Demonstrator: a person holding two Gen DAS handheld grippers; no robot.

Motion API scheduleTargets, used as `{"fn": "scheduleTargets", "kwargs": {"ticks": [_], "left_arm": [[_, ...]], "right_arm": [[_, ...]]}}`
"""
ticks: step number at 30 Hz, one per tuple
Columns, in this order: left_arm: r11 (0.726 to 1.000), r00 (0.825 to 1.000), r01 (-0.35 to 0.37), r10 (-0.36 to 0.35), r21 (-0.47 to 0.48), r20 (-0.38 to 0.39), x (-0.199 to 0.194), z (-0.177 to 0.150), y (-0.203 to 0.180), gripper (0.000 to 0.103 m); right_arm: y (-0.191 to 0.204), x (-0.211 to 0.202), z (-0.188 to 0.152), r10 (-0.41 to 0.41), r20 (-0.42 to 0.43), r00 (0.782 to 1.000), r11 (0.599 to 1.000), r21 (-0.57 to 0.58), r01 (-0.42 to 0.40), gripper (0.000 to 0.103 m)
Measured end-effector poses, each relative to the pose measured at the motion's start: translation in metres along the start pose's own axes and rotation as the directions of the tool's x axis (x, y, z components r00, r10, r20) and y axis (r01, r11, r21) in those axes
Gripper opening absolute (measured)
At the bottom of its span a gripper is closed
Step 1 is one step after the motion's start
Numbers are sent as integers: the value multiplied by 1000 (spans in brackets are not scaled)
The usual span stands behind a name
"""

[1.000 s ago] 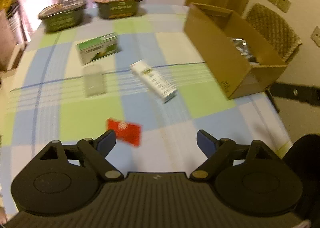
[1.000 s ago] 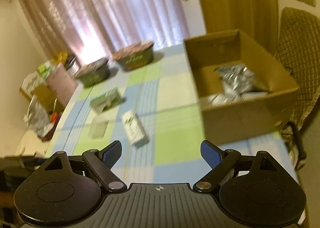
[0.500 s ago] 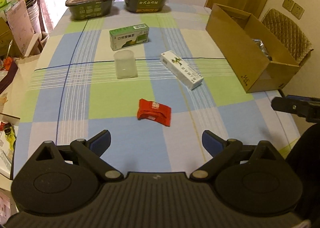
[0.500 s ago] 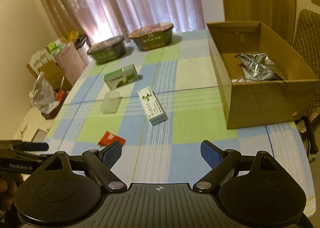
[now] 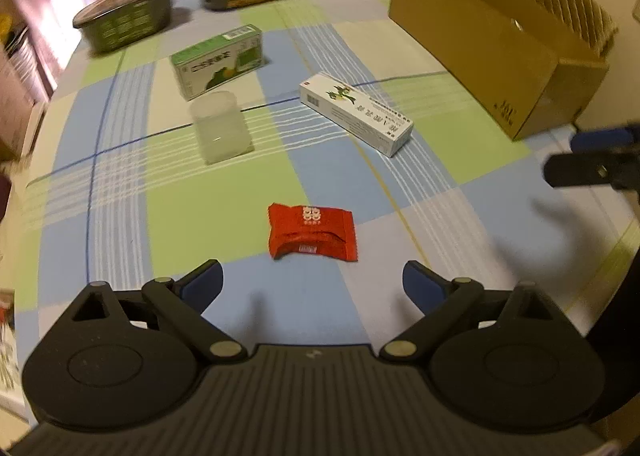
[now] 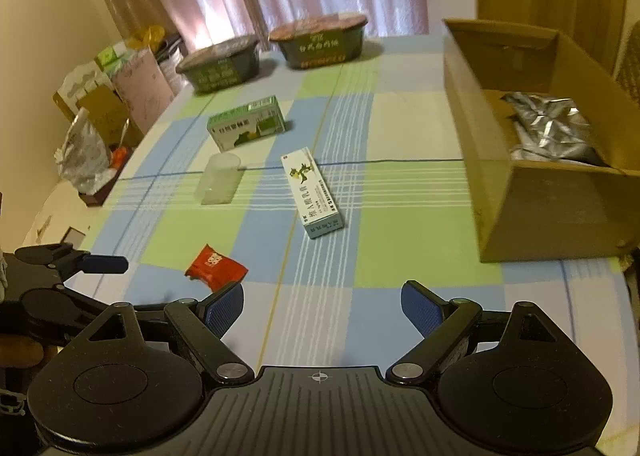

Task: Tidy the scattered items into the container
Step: 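Move both open tools back over the remaining items on the table, then grasp the red candy packet with the left tool while the right tool approaches the ointment box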

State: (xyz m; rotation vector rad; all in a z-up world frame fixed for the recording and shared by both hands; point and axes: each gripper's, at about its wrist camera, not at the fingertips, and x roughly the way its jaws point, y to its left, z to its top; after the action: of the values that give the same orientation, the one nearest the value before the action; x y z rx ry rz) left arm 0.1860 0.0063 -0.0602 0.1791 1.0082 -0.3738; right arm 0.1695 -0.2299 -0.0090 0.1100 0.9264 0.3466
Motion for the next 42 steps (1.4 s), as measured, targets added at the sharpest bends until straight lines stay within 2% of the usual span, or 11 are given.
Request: {"fn": "scheduleTargets", "kwargs": {"ticks": [10, 17, 20, 23, 26, 28, 38, 40, 42], "left_arm": [[997, 1000, 6, -6, 81, -7, 55, 10, -1, 84], [998, 1000, 19, -18, 62, -17, 74, 10, 10, 80], [997, 1000, 28, -27, 67, -16, 74, 11, 9, 75], [996, 999, 39, -37, 75, -25, 73, 14, 7, 61], [997, 998, 45, -42, 66, -40, 71, 16, 6, 56], [997, 999, 44, -42, 57, -34, 67, 16, 7, 46], [998, 998, 59, -59, 21, -34, 55, 1, 13, 43], [998, 998, 66, -66, -1, -22, 51, 1, 17, 35], [998, 998, 66, -67, -8, -22, 49, 1, 20, 35]], "right_arm": [[-6, 59, 25, 33, -54, 998, 999, -10, -34, 91], [-14, 85, 34, 41, -66, 997, 999, 1, -41, 91], [-16, 94, 37, 38, -70, 997, 999, 3, -38, 91], [-18, 102, 40, 36, -72, 997, 999, 8, -35, 91], [-19, 109, 43, 34, -75, 997, 999, 10, -33, 91], [-19, 113, 45, 35, -78, 996, 999, 11, -34, 91], [-10, 136, 53, 41, -98, 994, 999, -29, -44, 91], [-7, 139, 55, 44, -96, 994, 998, -36, -47, 91], [-4, 143, 57, 42, -97, 994, 998, -43, -47, 91]]}}
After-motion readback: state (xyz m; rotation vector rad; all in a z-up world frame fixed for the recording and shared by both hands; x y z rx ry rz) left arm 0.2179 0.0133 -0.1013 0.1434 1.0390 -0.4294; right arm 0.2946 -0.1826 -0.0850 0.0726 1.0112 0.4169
